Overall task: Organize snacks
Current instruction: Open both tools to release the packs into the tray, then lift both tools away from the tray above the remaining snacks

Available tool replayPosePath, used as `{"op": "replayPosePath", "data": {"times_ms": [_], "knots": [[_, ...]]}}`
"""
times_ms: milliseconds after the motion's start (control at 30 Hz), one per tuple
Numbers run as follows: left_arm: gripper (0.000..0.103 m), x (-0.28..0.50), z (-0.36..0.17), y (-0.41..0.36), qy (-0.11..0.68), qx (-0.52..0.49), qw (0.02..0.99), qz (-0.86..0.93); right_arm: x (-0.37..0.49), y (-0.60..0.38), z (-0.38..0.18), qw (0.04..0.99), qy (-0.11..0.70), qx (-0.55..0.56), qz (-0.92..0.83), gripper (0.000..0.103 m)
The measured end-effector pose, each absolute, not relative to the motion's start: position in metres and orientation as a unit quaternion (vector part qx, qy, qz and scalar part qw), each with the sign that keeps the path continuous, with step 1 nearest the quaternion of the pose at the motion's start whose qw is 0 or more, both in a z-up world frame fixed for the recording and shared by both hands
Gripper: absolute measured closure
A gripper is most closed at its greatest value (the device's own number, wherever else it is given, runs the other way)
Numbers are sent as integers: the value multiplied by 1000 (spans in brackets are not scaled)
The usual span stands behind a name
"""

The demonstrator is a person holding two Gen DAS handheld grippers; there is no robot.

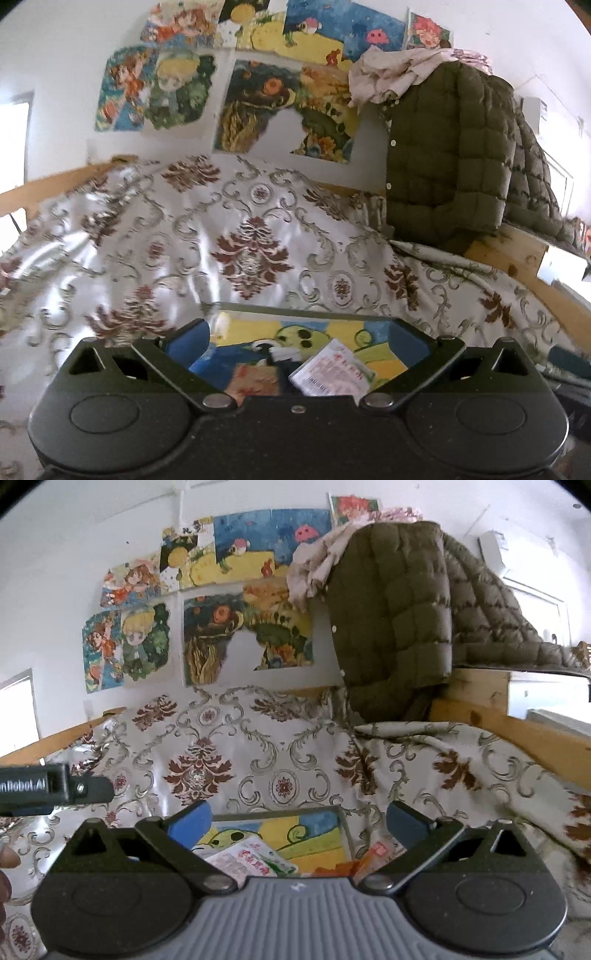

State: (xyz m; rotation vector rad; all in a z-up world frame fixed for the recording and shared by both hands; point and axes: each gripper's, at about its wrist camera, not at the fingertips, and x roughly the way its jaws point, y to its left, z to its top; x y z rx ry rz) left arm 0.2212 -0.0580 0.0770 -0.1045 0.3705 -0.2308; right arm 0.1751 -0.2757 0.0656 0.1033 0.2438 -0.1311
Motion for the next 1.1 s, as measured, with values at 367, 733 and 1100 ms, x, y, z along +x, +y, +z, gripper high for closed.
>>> {"op": "replayPosePath", "data": {"times_ms": [367, 733, 1100], "knots": [[1, 137, 51, -30, 188, -25, 977, -103, 99, -248, 59, 989, 124, 17, -74, 0], [1, 72, 21, 2, 208, -18, 977, -50, 46, -218, 41, 987, 144, -17, -76, 0], [1, 43, -1, 11, 276, 6, 961, 6, 21, -203, 20, 974, 211, -22, -73, 0]]}}
